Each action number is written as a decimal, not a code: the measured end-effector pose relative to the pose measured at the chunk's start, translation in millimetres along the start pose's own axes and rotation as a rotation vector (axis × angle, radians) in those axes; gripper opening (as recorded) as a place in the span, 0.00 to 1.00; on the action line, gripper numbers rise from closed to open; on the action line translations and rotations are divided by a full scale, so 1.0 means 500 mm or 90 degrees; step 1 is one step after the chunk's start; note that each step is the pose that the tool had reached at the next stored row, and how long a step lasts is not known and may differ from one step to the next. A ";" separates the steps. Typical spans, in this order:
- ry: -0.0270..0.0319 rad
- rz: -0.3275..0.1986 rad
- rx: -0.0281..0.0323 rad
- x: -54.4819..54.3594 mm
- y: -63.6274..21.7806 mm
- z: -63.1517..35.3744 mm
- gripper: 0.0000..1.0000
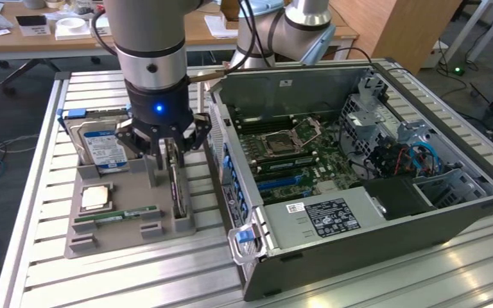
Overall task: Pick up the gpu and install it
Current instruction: 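Pick up the gpu and move the gpu toward the slot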
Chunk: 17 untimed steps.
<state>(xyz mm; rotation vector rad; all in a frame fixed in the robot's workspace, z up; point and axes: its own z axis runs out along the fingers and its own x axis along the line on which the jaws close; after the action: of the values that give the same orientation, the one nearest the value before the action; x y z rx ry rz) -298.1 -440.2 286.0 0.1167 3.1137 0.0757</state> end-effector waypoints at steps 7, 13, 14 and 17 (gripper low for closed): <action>0.0000 0.000 0.0001 0.000 0.000 0.003 0.42; 0.0000 0.000 0.0000 0.000 0.000 0.003 0.42; 0.0000 0.000 0.0001 0.000 0.000 0.003 0.42; -0.0001 0.000 -0.0001 0.000 0.000 0.006 0.42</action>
<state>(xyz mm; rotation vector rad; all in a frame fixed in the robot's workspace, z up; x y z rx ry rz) -298.1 -440.1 283.2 0.1166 3.1134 0.0761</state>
